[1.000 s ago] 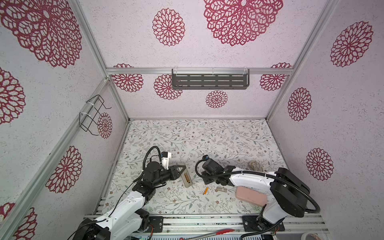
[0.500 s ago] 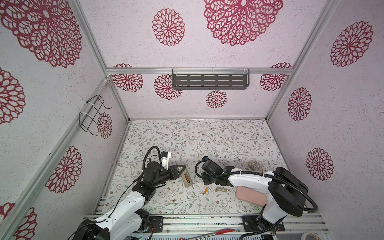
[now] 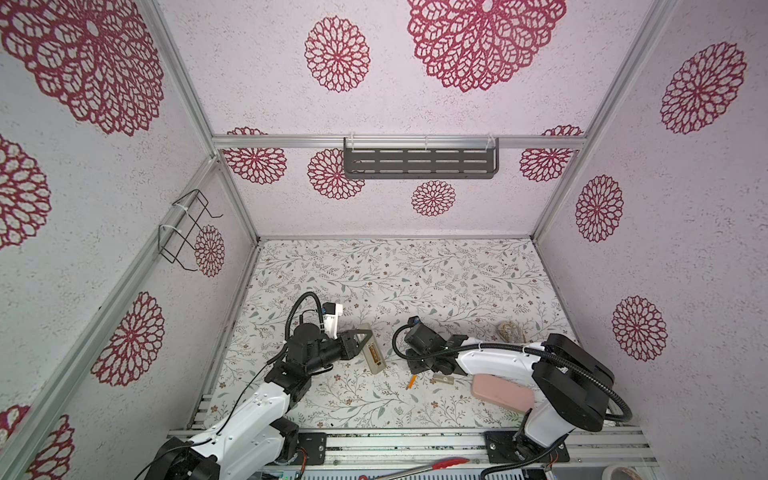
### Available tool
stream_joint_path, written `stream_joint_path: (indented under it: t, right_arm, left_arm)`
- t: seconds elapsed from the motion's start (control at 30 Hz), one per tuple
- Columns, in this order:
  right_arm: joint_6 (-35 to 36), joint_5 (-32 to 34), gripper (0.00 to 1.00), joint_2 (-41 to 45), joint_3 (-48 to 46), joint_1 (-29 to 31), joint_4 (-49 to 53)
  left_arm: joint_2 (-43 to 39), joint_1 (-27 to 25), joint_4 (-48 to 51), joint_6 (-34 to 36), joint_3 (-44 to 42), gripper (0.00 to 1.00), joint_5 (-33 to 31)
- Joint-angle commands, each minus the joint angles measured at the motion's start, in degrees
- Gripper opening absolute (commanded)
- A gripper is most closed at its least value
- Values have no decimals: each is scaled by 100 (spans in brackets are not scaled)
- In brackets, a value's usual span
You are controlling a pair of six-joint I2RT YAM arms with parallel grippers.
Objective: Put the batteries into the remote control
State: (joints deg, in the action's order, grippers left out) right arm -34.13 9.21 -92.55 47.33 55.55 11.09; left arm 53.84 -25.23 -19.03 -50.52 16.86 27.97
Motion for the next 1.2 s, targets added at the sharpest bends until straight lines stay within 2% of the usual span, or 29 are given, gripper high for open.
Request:
stream_joint_path:
  t: [0.0, 0.17, 0.47, 0.57, 0.9, 1.17]
  right_arm:
    - [-132, 64, 38, -23, 12, 19, 117]
    - [-121, 28, 36, -109, 59, 42, 159]
    - [-57, 81, 22, -184, 125, 60, 308]
    - [-15, 89, 20, -201, 132, 62, 345]
    - [402, 174, 13, -277, 399, 56, 762]
    - [895, 129, 4, 464, 106, 61, -59]
  left_arm:
    - [-85, -30, -216, 91, -81, 0, 7]
    - [-76, -41, -215, 102, -79, 0, 16]
    - [-82, -40, -121, 138, -69, 0, -32]
    - [-85, -40, -84, 165, -60, 0, -62]
    - [42, -43, -103, 192, -21, 0, -29]
    - [237, -65, -213, 114, 76, 0, 16]
